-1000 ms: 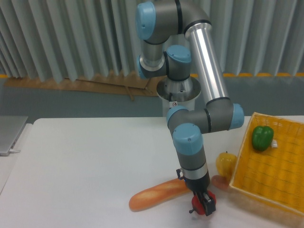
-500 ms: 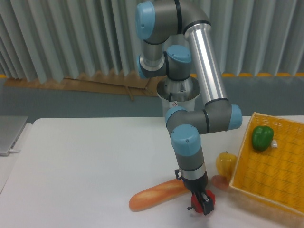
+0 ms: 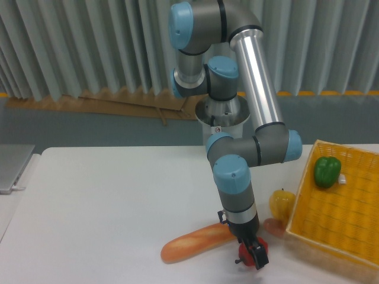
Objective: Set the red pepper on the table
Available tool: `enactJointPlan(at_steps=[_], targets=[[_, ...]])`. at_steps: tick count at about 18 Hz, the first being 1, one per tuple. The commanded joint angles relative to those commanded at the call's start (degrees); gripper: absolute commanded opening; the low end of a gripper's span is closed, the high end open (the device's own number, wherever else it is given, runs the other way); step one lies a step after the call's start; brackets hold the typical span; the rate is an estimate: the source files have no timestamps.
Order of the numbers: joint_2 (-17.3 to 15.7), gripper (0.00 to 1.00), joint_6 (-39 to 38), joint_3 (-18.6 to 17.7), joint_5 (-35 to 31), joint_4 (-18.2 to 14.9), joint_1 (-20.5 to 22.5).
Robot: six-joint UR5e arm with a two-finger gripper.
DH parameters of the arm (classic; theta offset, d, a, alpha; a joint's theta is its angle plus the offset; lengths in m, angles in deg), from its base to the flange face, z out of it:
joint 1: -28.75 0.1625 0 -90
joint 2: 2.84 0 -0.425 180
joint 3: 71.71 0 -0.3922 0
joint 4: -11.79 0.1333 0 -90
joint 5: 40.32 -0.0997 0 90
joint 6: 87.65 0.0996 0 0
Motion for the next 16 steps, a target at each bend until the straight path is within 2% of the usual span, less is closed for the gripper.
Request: enactJointPlan(at_steps=[8,10,14,16], targets=[[-2.9,1.0,-0.44,-1.58,4.39,-0.26,0.53],[-4.82,1.0,-0.62,-1.76,4.75,-0.52,0.62],[-6.85,1.0,-0.7,-4.12,6.15,-0.62,0.79],[-9.83,1.0,-1.23,-6.05,12.96,-1.05,2.8]])
